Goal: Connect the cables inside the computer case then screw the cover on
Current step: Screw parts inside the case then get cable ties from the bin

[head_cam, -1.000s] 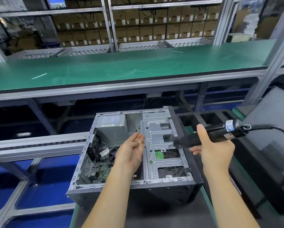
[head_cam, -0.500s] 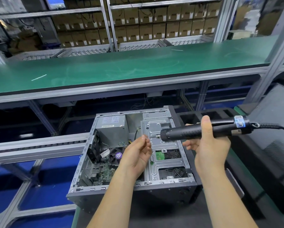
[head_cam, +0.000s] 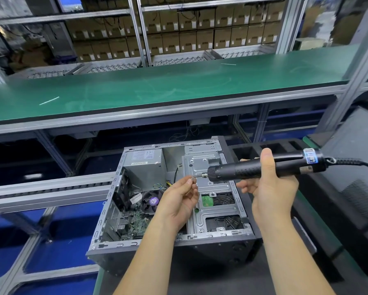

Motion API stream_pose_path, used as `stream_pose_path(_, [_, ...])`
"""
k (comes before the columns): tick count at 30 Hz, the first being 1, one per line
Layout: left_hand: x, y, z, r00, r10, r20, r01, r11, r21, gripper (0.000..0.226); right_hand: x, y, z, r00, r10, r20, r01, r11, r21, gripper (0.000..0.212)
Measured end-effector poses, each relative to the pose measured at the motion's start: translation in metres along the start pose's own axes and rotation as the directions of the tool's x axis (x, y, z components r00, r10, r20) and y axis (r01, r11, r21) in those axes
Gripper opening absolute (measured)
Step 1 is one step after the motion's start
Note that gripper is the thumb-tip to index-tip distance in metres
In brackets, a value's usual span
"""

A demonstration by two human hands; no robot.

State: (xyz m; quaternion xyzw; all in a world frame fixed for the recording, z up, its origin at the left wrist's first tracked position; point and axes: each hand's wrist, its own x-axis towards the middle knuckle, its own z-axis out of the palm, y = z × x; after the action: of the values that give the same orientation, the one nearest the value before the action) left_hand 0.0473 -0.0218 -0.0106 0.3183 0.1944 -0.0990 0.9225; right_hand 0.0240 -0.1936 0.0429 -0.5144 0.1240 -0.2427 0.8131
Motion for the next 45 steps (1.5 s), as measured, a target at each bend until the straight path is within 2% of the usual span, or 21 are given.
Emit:
stream_pose_path(4, [0.0,-0.001,0.002,1.0,0.021,0.003,-0.021,0.999,0.047,0.015,0.0,0.0,-0.002,1.0,-0.006,-0.002,0.006,1.0,0.004,0.049])
stream_pose_path(8, [0.001,-0.003,0.004,0.996,0.093,-0.007,-0.09,0.973,0.213,0.019,0.002,0.001,-0.004,1.0,0.002,0.004,-0.002,1.0,-0.011,0.05])
stream_pose_path(13, [0.0,-0.004,0.004,0.982,0.188,-0.023,-0.172,0.936,0.308,0.012,0.004,0.003,-0.007,1.0,0.014,0.002,-0.014,1.0,-0.027,0.052])
stream_pose_path(32, [-0.001,-0.003,0.008,0.975,0.22,0.04,-0.221,0.922,0.317,0.017,0.006,0.004,-0.009,1.0,0.019,-0.023,-0.019,1.0,-0.002,0.053])
stream_pose_path(35, [0.001,-0.003,0.003,0.96,0.273,0.061,-0.271,0.853,0.446,0.016,0.007,0.006,-0.012,0.999,0.022,-0.026,-0.022,1.0,0.003,0.053])
stream_pose_path(38, [0.004,-0.004,-0.001,0.931,0.352,0.092,-0.332,0.719,0.611,0.017,0.008,0.009,-0.015,1.0,0.007,0.006,-0.007,1.0,0.005,0.052])
stream_pose_path(40, [0.006,-0.003,-0.002,0.913,0.392,0.115,-0.364,0.656,0.661,0.017,0.009,0.01,-0.018,0.999,-0.007,0.044,0.007,1.0,0.003,0.052])
stream_pose_path(45, [0.006,-0.002,-0.003,0.896,0.431,0.103,-0.384,0.641,0.664,0.02,0.012,0.012,-0.023,0.992,-0.034,0.12,0.033,0.999,0.01,0.053])
